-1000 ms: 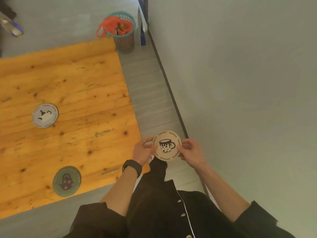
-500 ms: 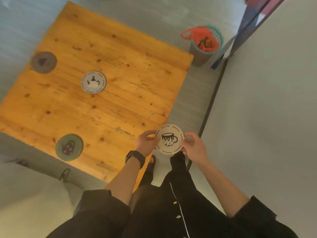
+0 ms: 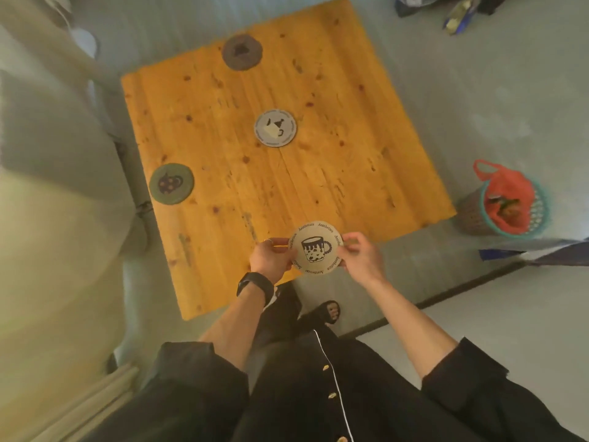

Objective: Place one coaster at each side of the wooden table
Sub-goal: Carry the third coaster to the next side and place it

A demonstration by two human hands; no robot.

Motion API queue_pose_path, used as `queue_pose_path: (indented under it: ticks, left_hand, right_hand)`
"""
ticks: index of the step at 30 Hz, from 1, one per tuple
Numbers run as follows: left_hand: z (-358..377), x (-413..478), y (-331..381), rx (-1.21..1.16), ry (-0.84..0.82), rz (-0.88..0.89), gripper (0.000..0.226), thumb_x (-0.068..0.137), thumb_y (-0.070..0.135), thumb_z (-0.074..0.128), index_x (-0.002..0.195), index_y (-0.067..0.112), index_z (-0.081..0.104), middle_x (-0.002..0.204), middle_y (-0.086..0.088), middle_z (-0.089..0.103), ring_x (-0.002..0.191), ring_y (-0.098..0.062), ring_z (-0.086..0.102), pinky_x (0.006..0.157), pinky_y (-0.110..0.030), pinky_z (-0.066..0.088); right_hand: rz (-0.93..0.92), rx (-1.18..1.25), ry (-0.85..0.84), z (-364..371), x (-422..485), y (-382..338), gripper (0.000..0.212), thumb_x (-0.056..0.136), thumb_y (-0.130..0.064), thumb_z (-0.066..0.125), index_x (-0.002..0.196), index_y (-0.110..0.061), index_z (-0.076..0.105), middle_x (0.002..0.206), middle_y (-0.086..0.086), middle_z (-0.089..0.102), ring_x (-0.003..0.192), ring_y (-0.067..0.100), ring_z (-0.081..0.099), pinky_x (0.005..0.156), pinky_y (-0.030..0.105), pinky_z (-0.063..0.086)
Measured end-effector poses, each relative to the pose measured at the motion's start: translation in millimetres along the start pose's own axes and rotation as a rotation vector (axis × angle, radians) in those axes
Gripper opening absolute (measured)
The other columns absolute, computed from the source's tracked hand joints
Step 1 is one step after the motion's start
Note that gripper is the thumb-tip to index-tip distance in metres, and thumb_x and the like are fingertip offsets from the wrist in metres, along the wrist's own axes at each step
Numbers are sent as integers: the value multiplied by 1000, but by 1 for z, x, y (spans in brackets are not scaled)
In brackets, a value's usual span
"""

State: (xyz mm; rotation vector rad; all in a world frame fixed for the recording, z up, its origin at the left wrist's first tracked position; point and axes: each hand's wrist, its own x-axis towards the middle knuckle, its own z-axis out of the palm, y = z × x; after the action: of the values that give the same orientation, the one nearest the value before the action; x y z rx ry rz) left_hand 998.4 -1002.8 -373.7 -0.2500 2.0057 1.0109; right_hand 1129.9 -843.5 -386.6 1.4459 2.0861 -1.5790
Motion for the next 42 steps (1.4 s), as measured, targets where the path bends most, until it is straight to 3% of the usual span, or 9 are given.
queue_pose_path:
  ticks: [4, 7, 11, 17, 21, 27, 34, 39, 42]
  left_hand:
    - [19, 15, -4, -48, 118, -46, 17, 79, 24, 75, 95, 23, 67, 81, 4, 75, 64, -16, 70, 67, -37, 63]
    - [28, 29, -4, -80, 162, -84, 14, 80, 25, 75, 88, 29, 65, 87, 2, 75, 75, -19, 72, 73, -39, 62]
    - [37, 53, -3, -86, 177, -118, 15, 82, 23, 73, 94, 29, 66, 92, 0, 74, 82, -21, 71, 76, -39, 61]
    - [43, 79, -2, -76, 226, -166, 23, 83, 25, 73, 105, 21, 67, 95, 2, 72, 76, -15, 63, 61, -24, 46]
    - [48, 88, -12, -44, 227, -190, 20, 83, 24, 73, 101, 20, 67, 95, 0, 72, 79, -17, 63, 65, -25, 47]
    - [66, 87, -18, 5, 292, -180, 13, 85, 24, 68, 94, 27, 59, 95, 3, 68, 83, -19, 63, 68, -27, 46]
    - [72, 80, -19, 22, 340, -143, 16, 87, 18, 66, 92, 28, 55, 96, 1, 71, 87, -21, 65, 70, -28, 48]
    - [69, 80, -19, 38, 306, -111, 18, 87, 16, 65, 95, 31, 57, 95, -1, 69, 85, -22, 64, 70, -32, 52]
    - [68, 80, -20, 61, 294, -100, 18, 87, 16, 65, 96, 30, 57, 95, -2, 68, 87, -23, 64, 75, -36, 54]
  right_hand:
    - [-7, -98, -61, -3, 34, -5, 17, 92, -26, 71, 105, -27, 61, 96, -11, 67, 89, 17, 72, 84, 43, 61]
    - [23, -149, -87, 2, 54, -5, 20, 93, -23, 69, 111, -20, 61, 100, -6, 66, 90, 19, 72, 86, 42, 60]
    - [61, -207, -112, 8, 77, 1, 15, 94, -24, 69, 104, -23, 58, 102, -3, 68, 88, 18, 71, 83, 37, 60]
    - [85, -274, -118, 20, 109, 5, 15, 94, -30, 68, 105, -22, 60, 97, -7, 67, 86, 13, 68, 62, 20, 45]
    - [82, -357, -129, 24, 119, 15, 12, 93, -31, 68, 101, -24, 60, 88, -12, 60, 75, 5, 58, 56, 16, 37]
    - [46, -418, -111, 22, 126, 25, 11, 92, -30, 68, 100, -24, 63, 84, -15, 62, 69, -7, 53, 55, 14, 36]
    - [18, -452, -131, 19, 124, 27, 18, 91, -33, 72, 103, -20, 67, 89, -12, 65, 79, 8, 62, 57, 14, 38]
    - [12, -446, -75, 23, 118, 29, 22, 92, -35, 70, 106, -19, 66, 90, -10, 64, 82, 12, 63, 64, 22, 44]
    - [18, -445, -46, 24, 115, 28, 22, 92, -36, 69, 106, -18, 65, 90, -9, 64, 79, 12, 62, 57, 18, 39]
